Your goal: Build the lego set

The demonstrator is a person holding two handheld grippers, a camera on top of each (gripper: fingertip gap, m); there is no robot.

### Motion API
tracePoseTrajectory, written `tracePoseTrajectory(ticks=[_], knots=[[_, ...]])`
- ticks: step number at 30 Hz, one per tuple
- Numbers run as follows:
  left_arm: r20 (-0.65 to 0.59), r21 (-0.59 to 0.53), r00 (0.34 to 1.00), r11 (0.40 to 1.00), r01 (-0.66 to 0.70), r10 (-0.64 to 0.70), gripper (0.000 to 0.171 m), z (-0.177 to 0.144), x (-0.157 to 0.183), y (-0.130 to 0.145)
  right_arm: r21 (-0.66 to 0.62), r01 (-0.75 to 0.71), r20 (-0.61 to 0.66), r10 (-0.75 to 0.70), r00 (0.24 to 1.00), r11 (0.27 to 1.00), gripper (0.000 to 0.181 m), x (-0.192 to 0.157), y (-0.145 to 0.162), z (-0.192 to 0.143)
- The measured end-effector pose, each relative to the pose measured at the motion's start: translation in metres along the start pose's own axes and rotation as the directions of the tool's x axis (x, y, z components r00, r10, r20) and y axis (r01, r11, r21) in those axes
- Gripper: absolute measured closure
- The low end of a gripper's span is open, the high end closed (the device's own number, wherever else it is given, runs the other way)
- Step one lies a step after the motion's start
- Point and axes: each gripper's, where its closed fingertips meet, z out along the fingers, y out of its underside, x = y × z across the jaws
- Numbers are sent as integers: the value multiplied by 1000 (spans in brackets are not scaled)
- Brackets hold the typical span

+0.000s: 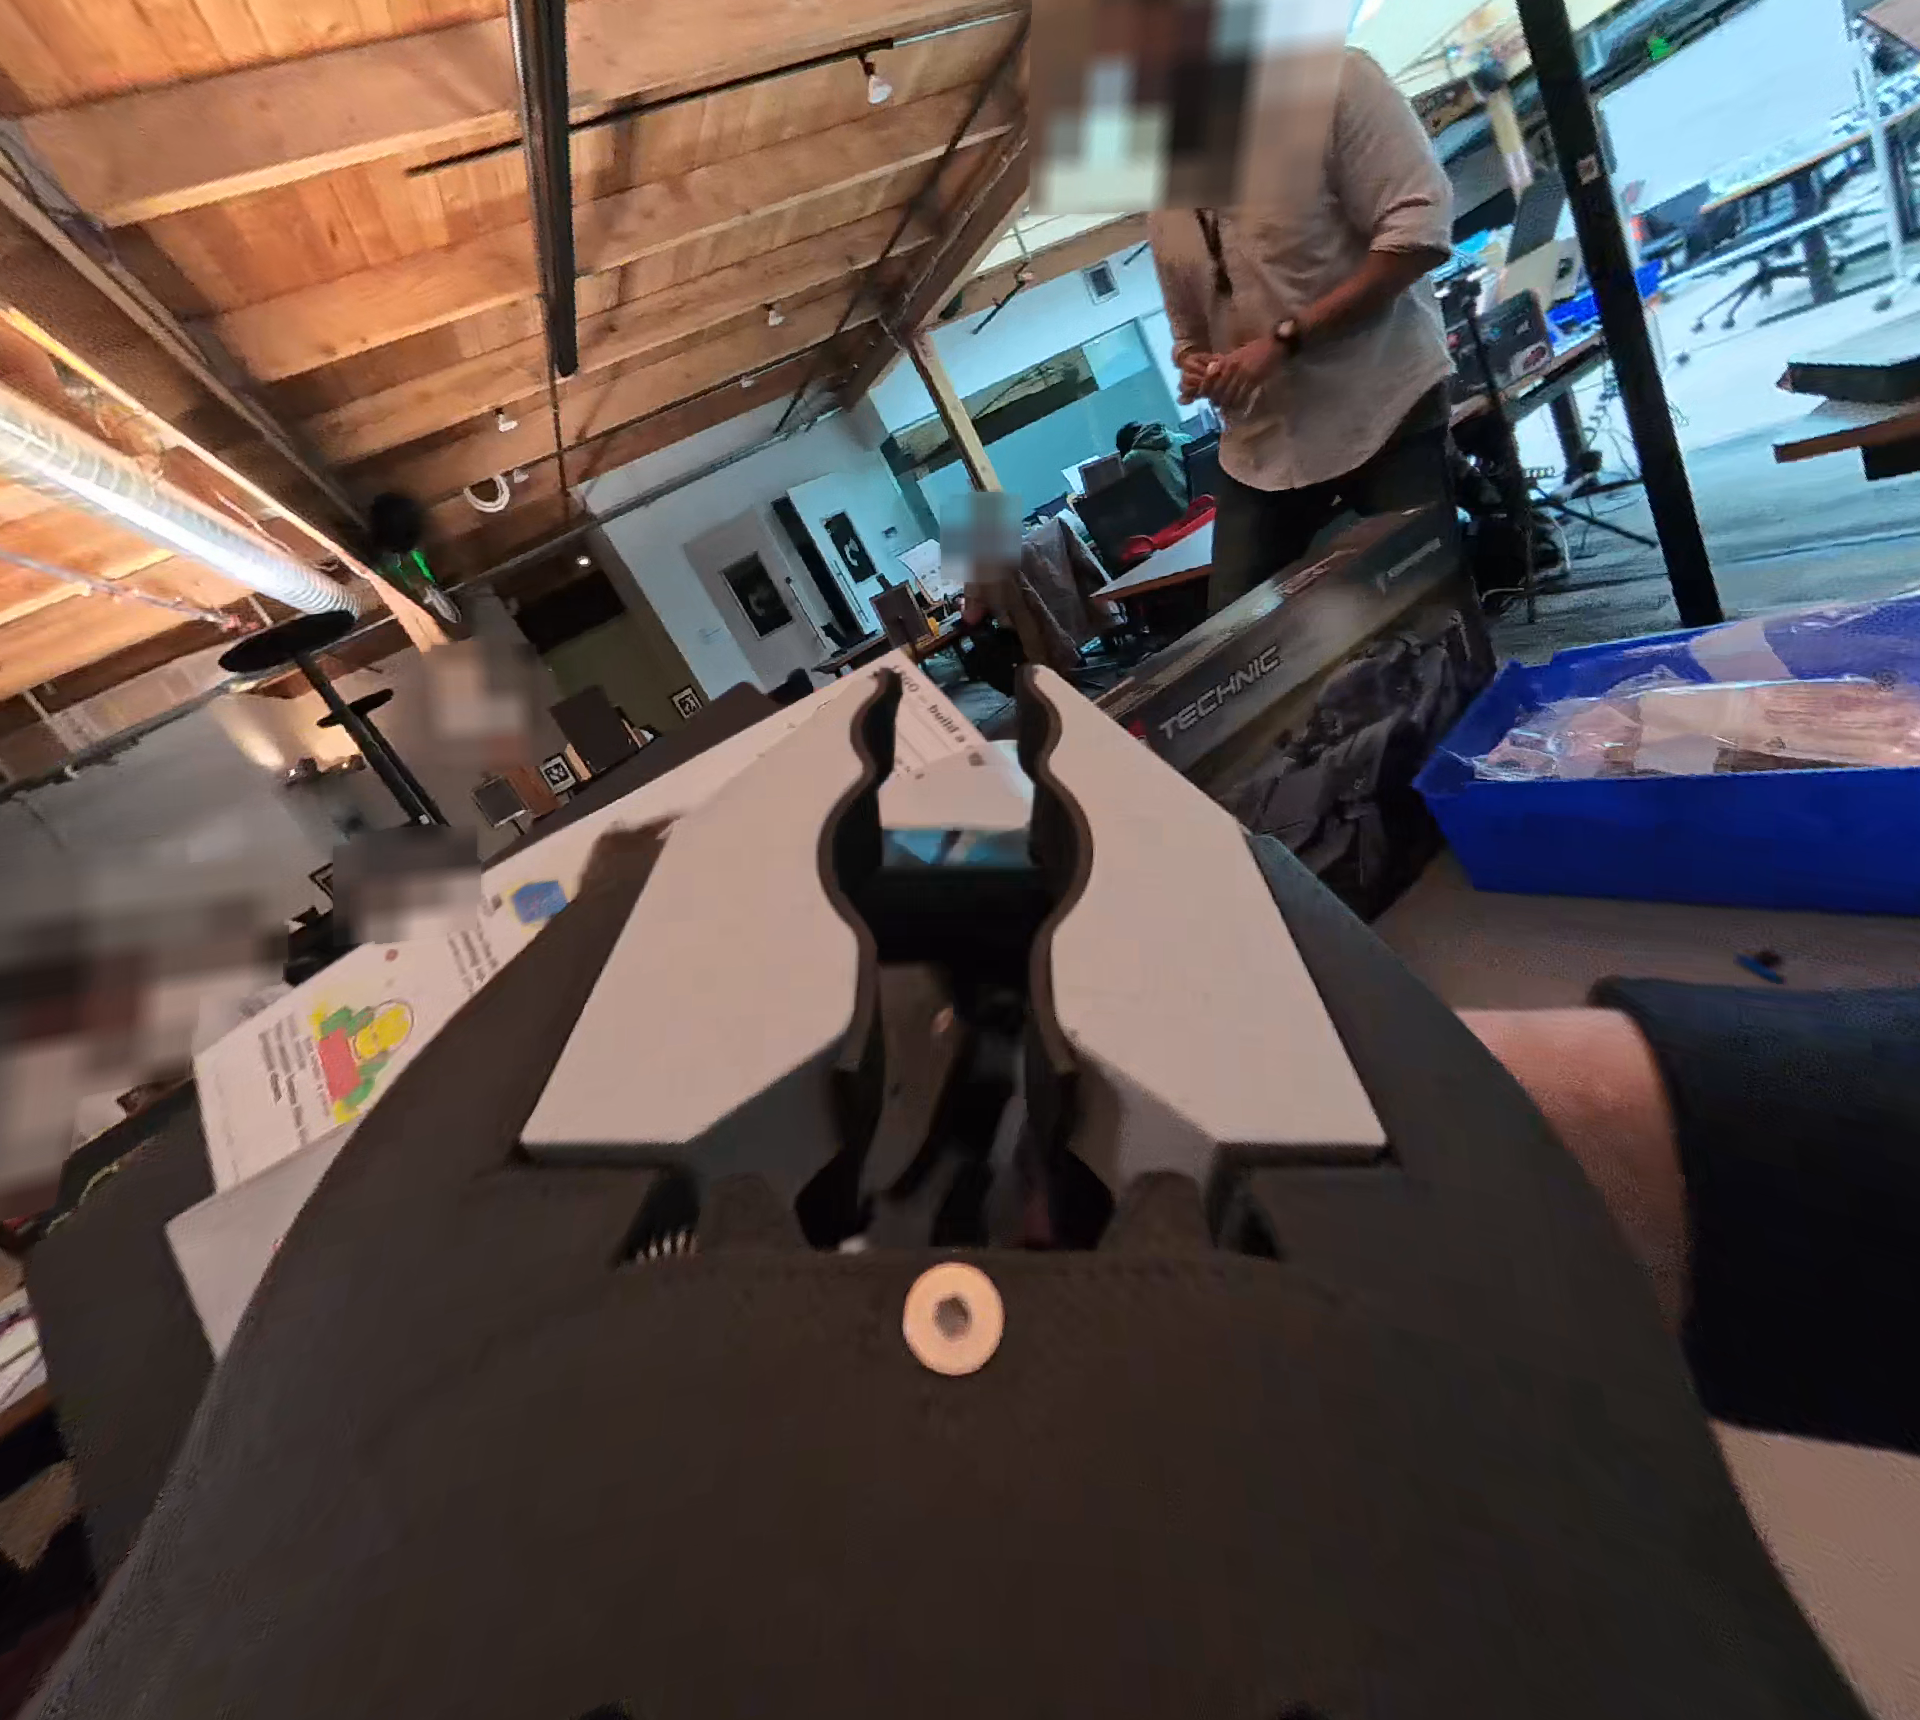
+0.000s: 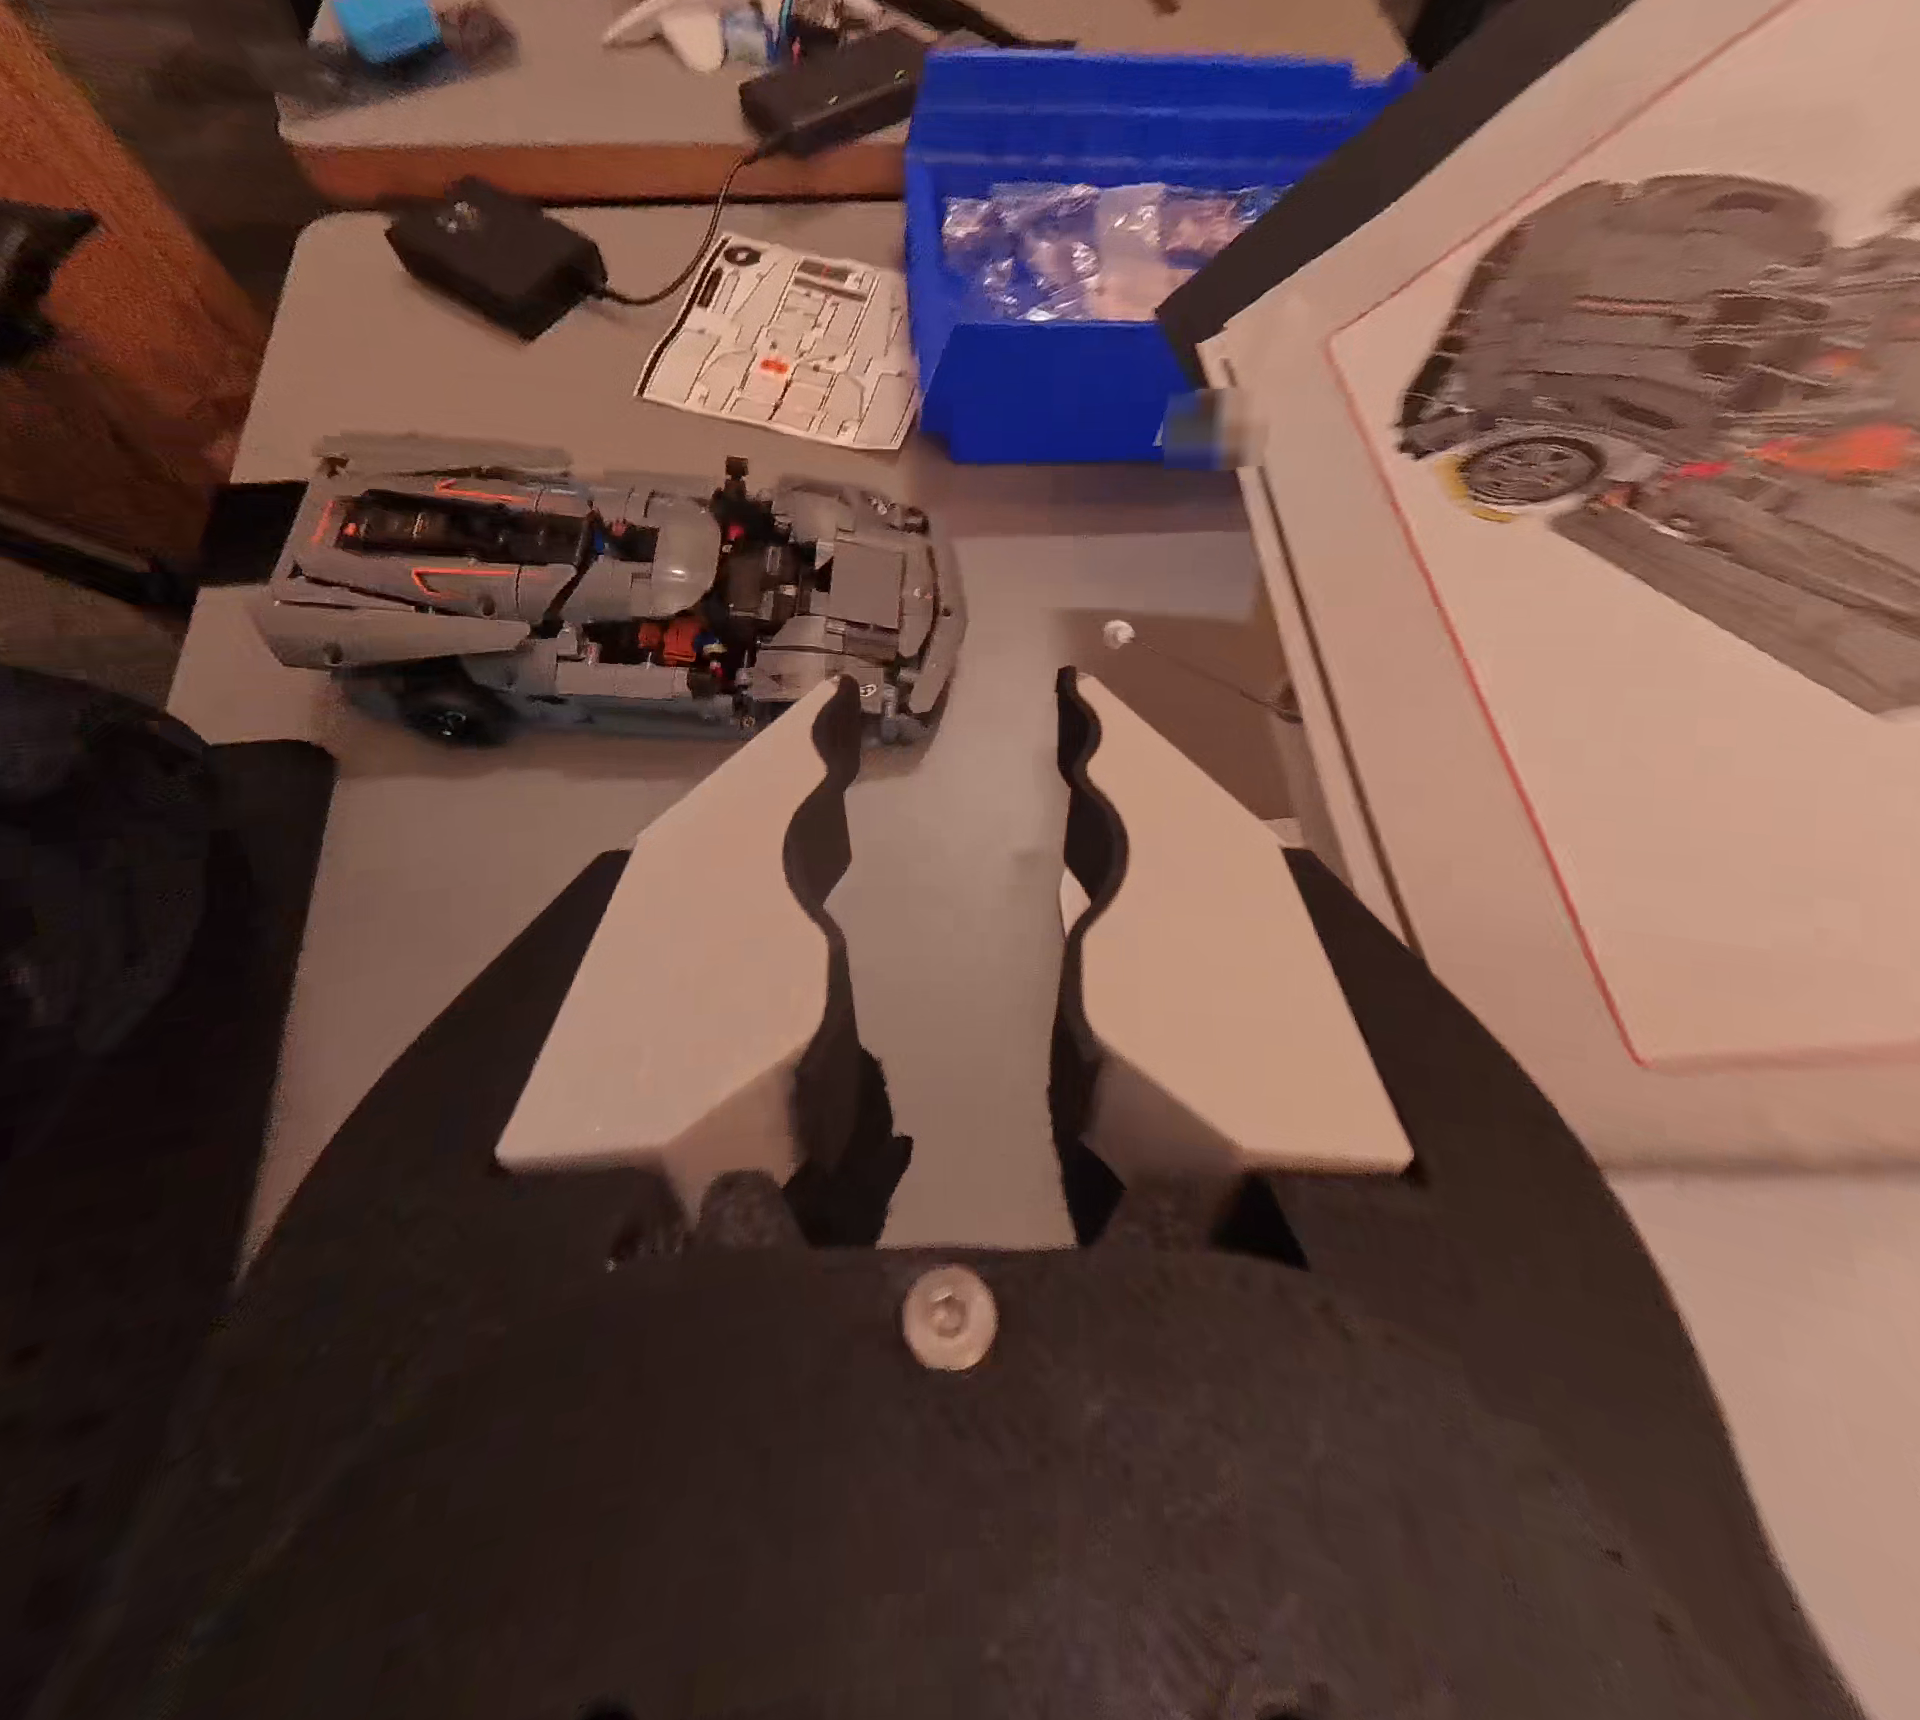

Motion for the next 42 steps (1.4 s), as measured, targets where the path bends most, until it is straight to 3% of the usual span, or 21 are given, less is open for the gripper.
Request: tracePoseTrajectory(ticks=[4,11,16,21,32,39,42], knots=[[-47,15,999,1000,-20,20,150,1,21,-9,4,-14,120,13,993,1000,145,-18,-4,35],[-183,-16,983,1000,-12,9,147,6,58,-9,-48,244,322,-216,922,969,152,-95,2,110],[-244,-40,970,999,-35,24,145,12,82,-2,-126,336,369,-270,889,934,152,-117,14,153],[-266,-36,964,999,-24,13,146,10,84,-3,-155,389,415,-297,860,908,154,-131,25,181],[-262,-24,965,1000,-8,1,146,9,73,-4,-212,430,506,-278,817,878,173,-139,35,192],[-267,-39,964,999,-18,7,146,11,75,0,-272,516,550,-308,776,813,166,-142,37,192],[-269,-42,963,999,-30,17,146,12,77,1,-269,534,561,-320,763,801,172,-142,34,193]])
